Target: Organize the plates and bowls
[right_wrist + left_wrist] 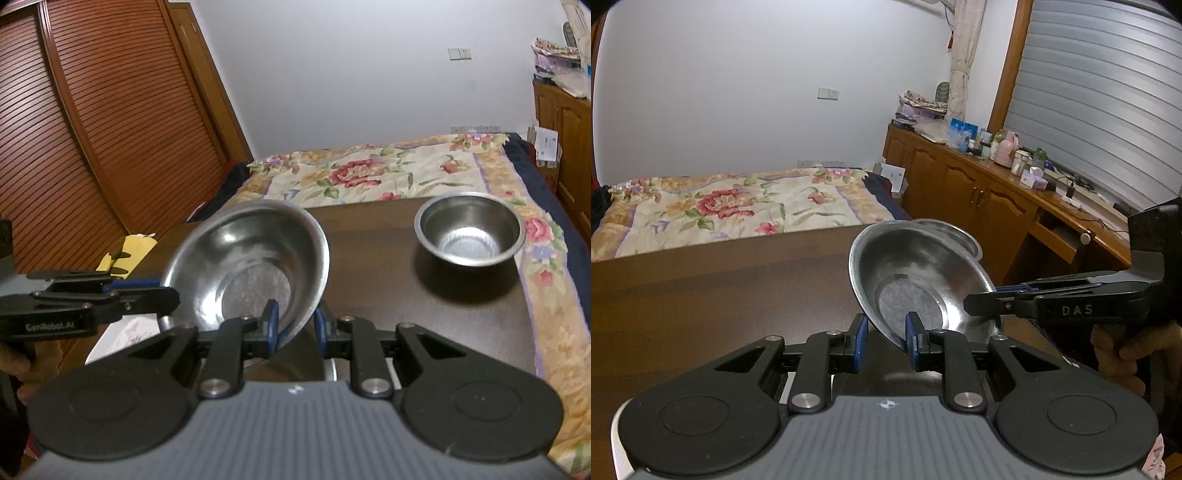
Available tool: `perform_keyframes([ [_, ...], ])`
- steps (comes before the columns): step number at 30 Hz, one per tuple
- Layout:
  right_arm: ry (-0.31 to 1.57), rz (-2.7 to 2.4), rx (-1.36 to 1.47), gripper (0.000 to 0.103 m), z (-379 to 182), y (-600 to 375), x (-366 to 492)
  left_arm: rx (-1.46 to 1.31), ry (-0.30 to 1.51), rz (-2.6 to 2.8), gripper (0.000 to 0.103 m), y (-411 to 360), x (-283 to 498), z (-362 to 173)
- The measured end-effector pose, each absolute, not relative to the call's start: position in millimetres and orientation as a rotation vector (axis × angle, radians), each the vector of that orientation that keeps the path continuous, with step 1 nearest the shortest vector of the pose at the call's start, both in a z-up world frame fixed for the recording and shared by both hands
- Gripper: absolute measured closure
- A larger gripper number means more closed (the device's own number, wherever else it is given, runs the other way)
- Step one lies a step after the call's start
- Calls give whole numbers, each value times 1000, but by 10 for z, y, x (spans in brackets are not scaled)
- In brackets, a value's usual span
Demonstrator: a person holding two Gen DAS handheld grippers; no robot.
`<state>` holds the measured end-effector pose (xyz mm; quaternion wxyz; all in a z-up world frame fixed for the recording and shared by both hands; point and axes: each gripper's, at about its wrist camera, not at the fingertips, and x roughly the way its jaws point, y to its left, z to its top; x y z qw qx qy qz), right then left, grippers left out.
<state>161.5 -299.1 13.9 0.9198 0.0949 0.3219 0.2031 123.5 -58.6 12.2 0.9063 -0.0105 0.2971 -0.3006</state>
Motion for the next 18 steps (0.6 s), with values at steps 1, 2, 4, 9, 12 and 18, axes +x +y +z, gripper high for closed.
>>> perform_keyframes([
  [1, 664, 421, 202, 80, 114, -2991, 1599, -23, 607, -626, 79, -567, 1189, 108],
  [2, 666, 425, 208, 80, 101, -2988, 1580, -26, 606, -629, 79, -546, 1158, 94],
  [4, 673, 436, 227, 80, 54, -2989, 1548, -40, 611, -633, 78, -506, 1099, 57],
  [9, 684, 453, 249, 80, -20, -2969, 1466, -38, 613, -629, 78, -482, 980, -5],
  [12, 688, 457, 250, 80, -63, -2943, 1402, -37, 622, -628, 78, -470, 949, -54],
  [18, 691, 460, 236, 80, -112, -2926, 1310, -33, 641, -622, 78, -454, 921, -156],
])
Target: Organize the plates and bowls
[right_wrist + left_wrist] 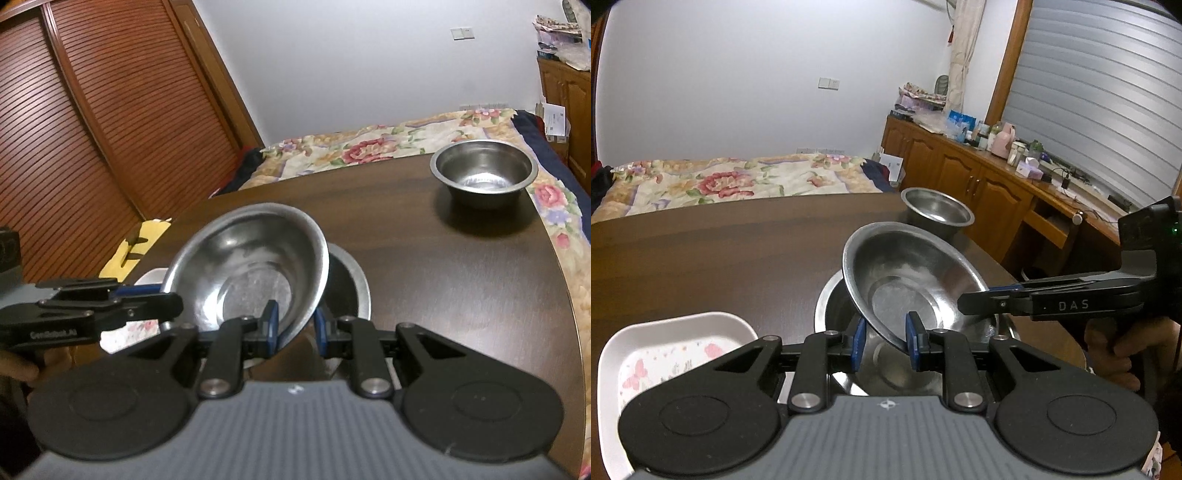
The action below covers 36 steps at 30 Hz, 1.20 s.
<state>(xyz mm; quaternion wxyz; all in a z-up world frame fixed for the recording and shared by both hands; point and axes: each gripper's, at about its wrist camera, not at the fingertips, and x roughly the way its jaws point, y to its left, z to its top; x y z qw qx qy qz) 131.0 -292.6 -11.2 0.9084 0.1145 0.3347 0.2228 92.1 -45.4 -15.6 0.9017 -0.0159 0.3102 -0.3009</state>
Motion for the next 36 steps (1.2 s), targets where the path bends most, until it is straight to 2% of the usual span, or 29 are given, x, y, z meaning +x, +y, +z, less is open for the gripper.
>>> perform_keyframes([
  [23, 668, 402, -18, 82, -79, -2749, 1240, 86, 643, -572, 78, -550, 951, -372],
  [31, 671, 401, -23, 90, -56, -2795, 1224, 95, 643, -564, 79, -570, 967, -398],
  [36, 667, 399, -26, 92, -60, -2792, 1236, 104, 641, -558, 79, -596, 960, -399],
])
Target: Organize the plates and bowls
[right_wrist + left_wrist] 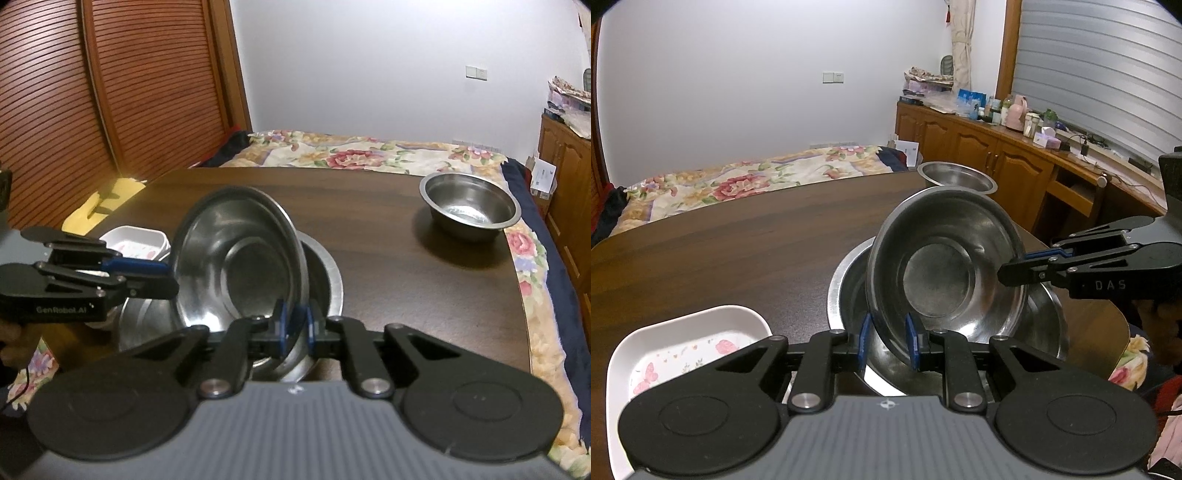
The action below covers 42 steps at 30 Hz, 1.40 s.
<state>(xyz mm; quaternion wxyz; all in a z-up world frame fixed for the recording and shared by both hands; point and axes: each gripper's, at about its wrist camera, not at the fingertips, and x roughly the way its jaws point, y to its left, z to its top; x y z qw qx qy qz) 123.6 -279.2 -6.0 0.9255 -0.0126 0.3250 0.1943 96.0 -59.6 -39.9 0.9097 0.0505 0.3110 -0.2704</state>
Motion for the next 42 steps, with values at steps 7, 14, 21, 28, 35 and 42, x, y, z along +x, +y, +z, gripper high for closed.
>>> perform_keyframes([
  [7, 682, 408, -65, 93, -45, -2763, 1256, 92, 638, -553, 79, -568, 946, -389],
  [14, 693, 401, -110, 92, -39, -2697, 1305, 91, 639, -553, 79, -567, 940, -403],
  [21, 692, 397, -136, 90, -80, -2649, 1321, 86, 640, -558, 79, -580, 942, -404],
  [28, 669, 391, -103, 90, -90, -2710, 1310, 81, 641, -559, 79, -599, 939, -418],
  [35, 638, 373, -60, 89, -81, -2732, 1318, 85, 640, -558, 79, -604, 940, -420],
  [42, 607, 366, -37, 89, -61, -2771, 1300, 84, 640, -553, 79, -634, 938, -405],
])
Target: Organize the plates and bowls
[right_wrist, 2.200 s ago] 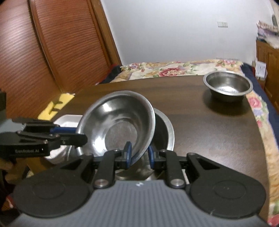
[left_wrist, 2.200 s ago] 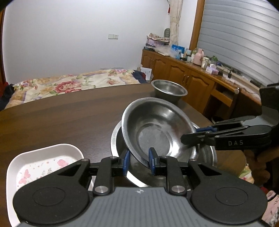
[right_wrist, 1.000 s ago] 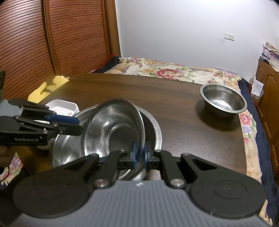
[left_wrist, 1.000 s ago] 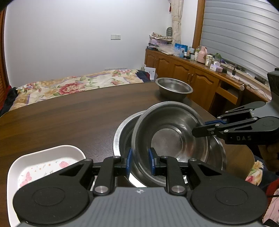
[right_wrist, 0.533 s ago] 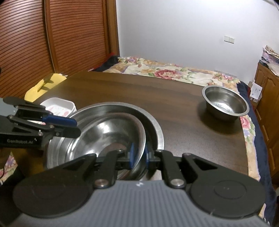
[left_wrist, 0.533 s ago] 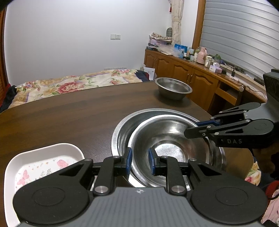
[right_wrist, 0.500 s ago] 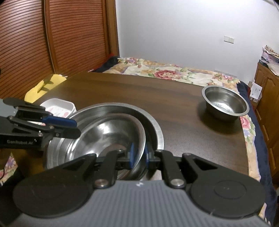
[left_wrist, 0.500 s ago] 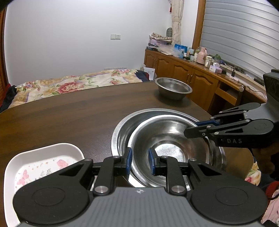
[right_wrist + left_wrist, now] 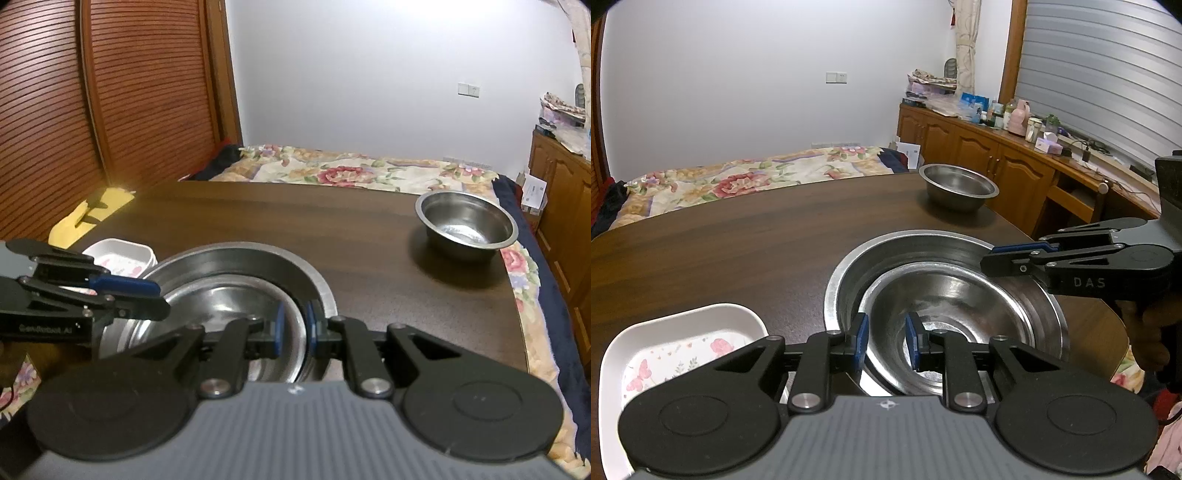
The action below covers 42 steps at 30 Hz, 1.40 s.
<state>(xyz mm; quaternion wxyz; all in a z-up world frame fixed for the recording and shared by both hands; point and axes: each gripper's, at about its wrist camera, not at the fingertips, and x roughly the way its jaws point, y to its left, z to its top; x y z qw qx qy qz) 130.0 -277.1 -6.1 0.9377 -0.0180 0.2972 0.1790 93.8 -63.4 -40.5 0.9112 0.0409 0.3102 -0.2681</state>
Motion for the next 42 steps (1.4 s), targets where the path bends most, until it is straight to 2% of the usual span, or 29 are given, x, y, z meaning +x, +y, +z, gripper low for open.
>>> perform_keyframes([
  [12, 539, 345, 32, 89, 25, -2865, 1162, 89, 613, -537, 72, -656, 927, -334],
  [18, 511, 332, 37, 86, 66, -2910, 1098, 93, 596, -538, 65, -686, 938, -289],
  [20, 498, 322, 35, 71, 85, -2927, 1084, 94, 591, -540, 59, -695, 943, -279],
  [21, 489, 317, 31, 64, 94, -2933, 1074, 92, 589, -539, 53, -702, 949, -272],
  [23, 475, 306, 23, 59, 108, -2935, 1066, 93, 584, -535, 43, -716, 958, -259],
  [25, 460, 288, 17, 36, 115, -2928, 1059, 90, 574, -530, 28, -720, 960, -245],
  [26, 450, 279, 18, 30, 115, -2927, 1056, 85, 569, -529, 24, -718, 959, -238],
  [28, 426, 264, 20, 8, 119, -2948, 1040, 75, 557, -528, 12, -699, 953, -229],
  [30, 410, 254, 21, 1, 116, -2966, 1034, 67, 550, -522, 7, -690, 962, -215],
  [33, 399, 233, 22, 0, 104, -2988, 1033, 61, 545, -512, 3, -688, 983, -196],
  [42, 392, 147, 37, 0, 78, -3224, 1218, 104, 502, -529, 3, -849, 1163, 14],
])
